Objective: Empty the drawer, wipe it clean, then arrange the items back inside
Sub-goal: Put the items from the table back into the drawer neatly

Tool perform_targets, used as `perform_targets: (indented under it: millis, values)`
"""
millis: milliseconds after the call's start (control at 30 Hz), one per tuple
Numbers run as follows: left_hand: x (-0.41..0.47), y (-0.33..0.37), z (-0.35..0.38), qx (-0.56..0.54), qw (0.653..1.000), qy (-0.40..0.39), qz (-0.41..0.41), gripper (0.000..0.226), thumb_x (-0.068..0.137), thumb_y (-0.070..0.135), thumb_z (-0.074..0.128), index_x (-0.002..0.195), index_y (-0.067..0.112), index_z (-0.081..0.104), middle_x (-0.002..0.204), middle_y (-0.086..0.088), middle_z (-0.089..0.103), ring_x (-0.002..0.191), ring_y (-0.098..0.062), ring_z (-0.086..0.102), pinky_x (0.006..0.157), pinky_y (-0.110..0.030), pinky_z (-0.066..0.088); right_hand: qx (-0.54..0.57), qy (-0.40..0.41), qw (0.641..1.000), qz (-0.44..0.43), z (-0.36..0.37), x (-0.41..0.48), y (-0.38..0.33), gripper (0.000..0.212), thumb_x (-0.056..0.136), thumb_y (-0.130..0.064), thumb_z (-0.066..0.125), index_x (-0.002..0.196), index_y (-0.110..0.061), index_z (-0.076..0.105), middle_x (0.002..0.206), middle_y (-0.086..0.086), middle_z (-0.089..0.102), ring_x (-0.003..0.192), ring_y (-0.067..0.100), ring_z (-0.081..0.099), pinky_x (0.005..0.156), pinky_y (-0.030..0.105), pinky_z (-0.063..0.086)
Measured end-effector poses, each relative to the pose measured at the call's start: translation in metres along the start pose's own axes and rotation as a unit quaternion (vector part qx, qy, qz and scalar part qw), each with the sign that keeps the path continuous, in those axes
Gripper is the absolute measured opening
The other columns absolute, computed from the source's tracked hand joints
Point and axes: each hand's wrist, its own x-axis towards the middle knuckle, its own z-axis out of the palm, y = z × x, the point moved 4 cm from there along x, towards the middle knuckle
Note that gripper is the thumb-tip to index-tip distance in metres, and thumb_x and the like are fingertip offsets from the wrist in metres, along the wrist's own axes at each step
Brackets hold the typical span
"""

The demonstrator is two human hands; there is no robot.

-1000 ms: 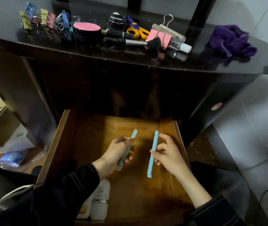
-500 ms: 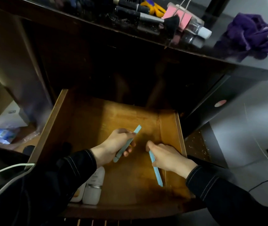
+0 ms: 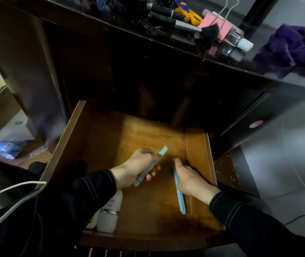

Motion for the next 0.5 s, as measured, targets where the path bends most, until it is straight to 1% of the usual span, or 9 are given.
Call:
perform_targets:
  millis: [33, 67, 133, 200, 267, 300, 367, 433, 500]
  values:
    - [0.000, 0.000, 0.000, -0.001, 1.000, -0.001, 0.000, 0.024, 0.101, 0.020, 0.056, 0.117, 0.002, 0.057, 0.083, -0.012, 0.057, 0.057, -0.017, 0.050, 0.043, -0.025, 0.037, -0.021, 0.007, 1.000, -0.013, -0.001, -0.001, -0.001, 0.077, 0.089, 0.005, 0.059, 0.151, -0.023, 0.022, 0.103, 0.004, 0.060, 0.077, 0.018, 0.064, 0.065, 0.030, 0.055]
    - [-0.001, 0.000, 0.001, -0.002, 1.000, -0.003, -0.001, 0.025, 0.101, 0.020, 0.056, 0.117, 0.002, 0.057, 0.083, -0.012, 0.057, 0.057, -0.017, 0.050, 0.043, -0.025, 0.037, -0.044, 0.012, 0.999, -0.024, -0.003, -0.002, -0.001, 0.072, 0.089, 0.006, 0.057, 0.148, -0.022, 0.028, 0.104, 0.005, 0.061, 0.079, 0.021, 0.065, 0.066, 0.031, 0.054]
    - [-0.002, 0.001, 0.000, -0.003, 1.000, -0.002, -0.002, 0.025, 0.101, 0.021, 0.056, 0.117, 0.002, 0.056, 0.083, -0.012, 0.057, 0.057, -0.017, 0.050, 0.044, -0.026, 0.038, -0.073, 0.013, 0.997, -0.031, -0.005, -0.002, -0.002, 0.061, 0.088, 0.008, 0.055, 0.141, -0.018, 0.038, 0.102, 0.005, 0.062, 0.079, 0.023, 0.066, 0.059, 0.030, 0.049]
    - [-0.002, 0.002, 0.000, -0.002, 1.000, 0.003, -0.003, 0.026, 0.101, 0.021, 0.056, 0.118, 0.001, 0.056, 0.084, -0.012, 0.057, 0.057, -0.018, 0.050, 0.044, -0.026, 0.037, -0.061, 0.011, 0.998, -0.021, -0.005, 0.000, -0.001, 0.059, 0.088, 0.008, 0.056, 0.139, -0.017, 0.038, 0.092, 0.002, 0.061, 0.068, 0.018, 0.062, 0.052, 0.026, 0.043]
    - [-0.001, 0.003, 0.000, -0.001, 1.000, 0.004, -0.001, 0.026, 0.101, 0.020, 0.056, 0.119, 0.000, 0.056, 0.085, -0.013, 0.057, 0.058, -0.018, 0.050, 0.043, -0.026, 0.037, -0.036, 0.009, 0.999, -0.007, -0.005, 0.003, 0.000, 0.066, 0.088, 0.005, 0.058, 0.144, -0.016, 0.032, 0.087, -0.001, 0.058, 0.063, 0.013, 0.059, 0.048, 0.023, 0.041]
    - [-0.001, 0.003, 0.000, -0.001, 1.000, 0.004, -0.001, 0.027, 0.101, 0.020, 0.056, 0.119, 0.000, 0.055, 0.085, -0.013, 0.057, 0.058, -0.018, 0.050, 0.043, -0.026, 0.037, -0.022, 0.003, 1.000, 0.003, -0.005, 0.005, 0.000, 0.069, 0.088, 0.005, 0.058, 0.147, -0.016, 0.028, 0.088, 0.000, 0.058, 0.064, 0.013, 0.060, 0.047, 0.023, 0.043]
    - [-0.002, 0.004, 0.000, 0.000, 1.000, 0.004, -0.002, 0.027, 0.101, 0.020, 0.056, 0.119, 0.000, 0.055, 0.084, -0.013, 0.057, 0.057, -0.018, 0.050, 0.042, -0.026, 0.037, 0.042, -0.018, 0.998, 0.031, -0.005, 0.009, 0.002, 0.074, 0.087, 0.005, 0.060, 0.147, -0.020, 0.027, 0.100, 0.004, 0.058, 0.073, 0.017, 0.066, 0.051, 0.024, 0.055]
    - [-0.002, 0.005, 0.000, -0.001, 1.000, 0.005, -0.002, 0.027, 0.101, 0.020, 0.056, 0.119, 0.001, 0.055, 0.084, -0.013, 0.058, 0.057, -0.017, 0.050, 0.042, -0.025, 0.037, 0.131, -0.035, 0.989, 0.064, -0.005, 0.013, 0.004, 0.070, 0.085, 0.007, 0.063, 0.141, -0.022, 0.033, 0.109, 0.010, 0.057, 0.080, 0.024, 0.071, 0.059, 0.031, 0.063]
    - [-0.001, 0.005, -0.001, -0.003, 1.000, 0.007, -0.001, 0.027, 0.101, 0.020, 0.056, 0.119, 0.001, 0.056, 0.085, -0.013, 0.058, 0.057, -0.017, 0.050, 0.042, -0.025, 0.038, 0.157, -0.039, 0.984, 0.076, -0.006, 0.016, 0.005, 0.063, 0.085, 0.007, 0.065, 0.136, -0.020, 0.039, 0.109, 0.011, 0.059, 0.079, 0.025, 0.073, 0.064, 0.035, 0.064]
